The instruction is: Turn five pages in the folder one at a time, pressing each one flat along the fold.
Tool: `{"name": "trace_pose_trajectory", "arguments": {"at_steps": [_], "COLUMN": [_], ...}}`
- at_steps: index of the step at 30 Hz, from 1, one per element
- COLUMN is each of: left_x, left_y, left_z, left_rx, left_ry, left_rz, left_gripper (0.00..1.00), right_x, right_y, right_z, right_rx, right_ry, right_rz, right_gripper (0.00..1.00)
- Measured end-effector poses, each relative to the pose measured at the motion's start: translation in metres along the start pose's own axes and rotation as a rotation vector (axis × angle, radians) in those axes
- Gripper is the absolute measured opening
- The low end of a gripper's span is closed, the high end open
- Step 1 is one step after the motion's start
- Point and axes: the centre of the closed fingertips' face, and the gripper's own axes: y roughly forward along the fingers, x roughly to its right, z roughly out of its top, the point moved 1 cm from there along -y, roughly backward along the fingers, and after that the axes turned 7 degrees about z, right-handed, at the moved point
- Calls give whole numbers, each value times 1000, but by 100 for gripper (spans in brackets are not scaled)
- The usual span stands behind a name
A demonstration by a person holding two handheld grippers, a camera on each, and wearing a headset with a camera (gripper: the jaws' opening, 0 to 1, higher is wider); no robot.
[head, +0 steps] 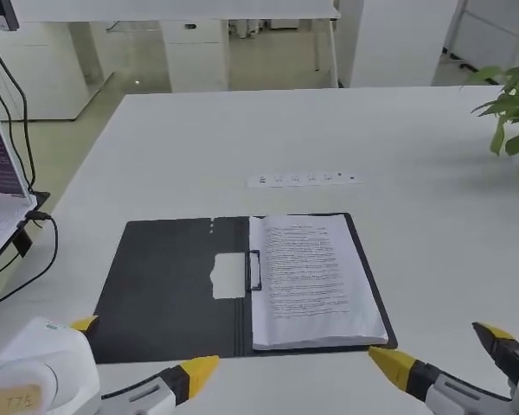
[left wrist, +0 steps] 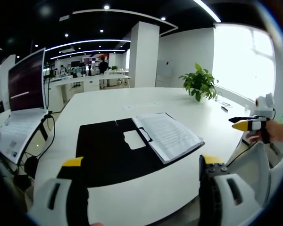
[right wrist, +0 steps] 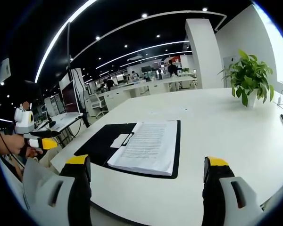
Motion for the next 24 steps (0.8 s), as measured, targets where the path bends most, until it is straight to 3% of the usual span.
{"name": "trace_pose_trajectory", "arguments": {"at_steps": [10,24], "left_x": [5,22], "left_y": [9,31], "left_z": [3,12], "left_rx": [-1,-6], "left_ry": [8,44], "left_rz": [-21,-89], "left_gripper": [99,98], "right_x": [1,0], "right_y": [-2,-4], "right_z": [0,3], "right_rx": [4,24], "right_ry": [5,17], "right_rz": [-8,-31], "right_gripper": [100,100]}}
